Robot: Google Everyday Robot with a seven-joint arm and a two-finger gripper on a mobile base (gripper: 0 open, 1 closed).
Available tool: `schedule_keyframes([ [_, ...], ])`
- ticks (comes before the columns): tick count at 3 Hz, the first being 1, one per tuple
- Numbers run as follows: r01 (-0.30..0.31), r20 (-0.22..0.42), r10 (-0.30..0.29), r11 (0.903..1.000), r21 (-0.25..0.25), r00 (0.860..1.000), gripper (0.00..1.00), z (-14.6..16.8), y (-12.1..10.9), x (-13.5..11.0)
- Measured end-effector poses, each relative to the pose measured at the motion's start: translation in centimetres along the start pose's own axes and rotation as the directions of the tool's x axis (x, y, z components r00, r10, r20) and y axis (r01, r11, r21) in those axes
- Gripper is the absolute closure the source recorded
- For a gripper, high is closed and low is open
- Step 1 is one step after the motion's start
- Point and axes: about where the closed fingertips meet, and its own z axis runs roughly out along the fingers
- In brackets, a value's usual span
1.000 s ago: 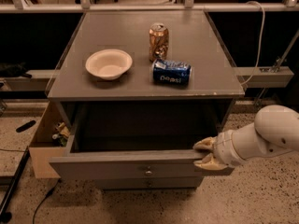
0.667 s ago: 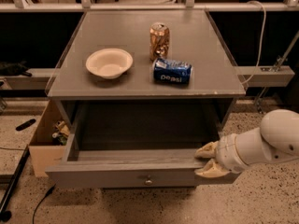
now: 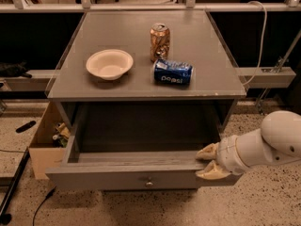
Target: Open top drawer
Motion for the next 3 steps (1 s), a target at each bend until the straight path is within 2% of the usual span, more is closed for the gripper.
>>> schedule_keyframes([
  [2,0.0,0.0,0.0,1.0,0.0,1.0,0.34,0.0,0.0,0.0],
  [3,0.0,0.0,0.0,1.0,0.0,1.0,0.38,0.0,0.0,0.0],
])
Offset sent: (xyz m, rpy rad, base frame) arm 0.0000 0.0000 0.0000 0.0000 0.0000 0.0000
